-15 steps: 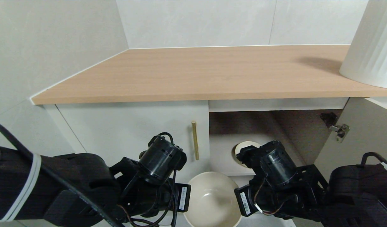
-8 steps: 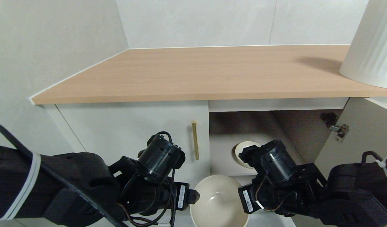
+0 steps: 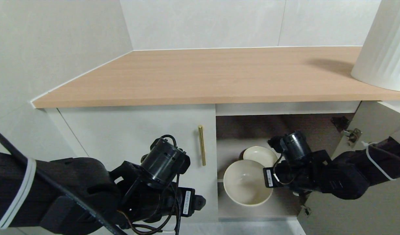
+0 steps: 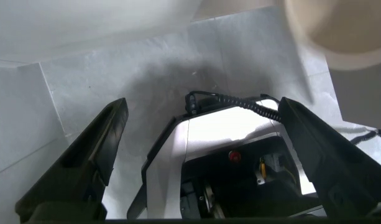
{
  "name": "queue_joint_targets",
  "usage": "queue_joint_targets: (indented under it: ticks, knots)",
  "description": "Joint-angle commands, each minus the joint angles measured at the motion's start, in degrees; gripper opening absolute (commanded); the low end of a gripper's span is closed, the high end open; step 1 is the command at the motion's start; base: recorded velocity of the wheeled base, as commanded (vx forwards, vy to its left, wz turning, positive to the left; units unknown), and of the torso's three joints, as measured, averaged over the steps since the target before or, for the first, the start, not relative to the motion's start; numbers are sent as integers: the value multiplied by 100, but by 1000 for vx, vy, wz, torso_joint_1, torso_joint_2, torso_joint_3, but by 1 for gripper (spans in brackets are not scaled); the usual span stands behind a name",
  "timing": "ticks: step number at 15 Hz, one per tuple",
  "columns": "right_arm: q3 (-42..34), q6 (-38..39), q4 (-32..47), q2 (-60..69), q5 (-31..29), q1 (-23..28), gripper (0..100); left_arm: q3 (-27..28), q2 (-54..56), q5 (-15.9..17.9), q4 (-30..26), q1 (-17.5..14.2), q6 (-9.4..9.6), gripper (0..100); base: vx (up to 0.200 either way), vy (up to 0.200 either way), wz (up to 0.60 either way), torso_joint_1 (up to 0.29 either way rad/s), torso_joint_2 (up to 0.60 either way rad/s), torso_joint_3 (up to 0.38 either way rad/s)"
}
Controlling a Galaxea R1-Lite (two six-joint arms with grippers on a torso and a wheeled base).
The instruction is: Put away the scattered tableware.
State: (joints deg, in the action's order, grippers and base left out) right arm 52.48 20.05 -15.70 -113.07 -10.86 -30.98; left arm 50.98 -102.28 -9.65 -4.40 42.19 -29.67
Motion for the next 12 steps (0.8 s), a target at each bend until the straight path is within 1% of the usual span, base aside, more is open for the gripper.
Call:
queue_joint_targets:
  ticks: [1, 6, 12]
  knots:
    - [61, 192, -276, -163, 5, 285, 0, 0, 50, -10, 1, 0, -4, 100, 0, 0, 0, 0, 0, 0]
    - [131, 464, -1146, -515, -56, 645, 0, 0, 50, -10, 1, 0, -4, 100, 0, 0, 0, 0, 0, 0]
    - [649, 851, -1207, -936, -487, 1032, 0, 0, 50, -10, 1, 0, -12, 100, 0, 0, 0, 0, 0, 0]
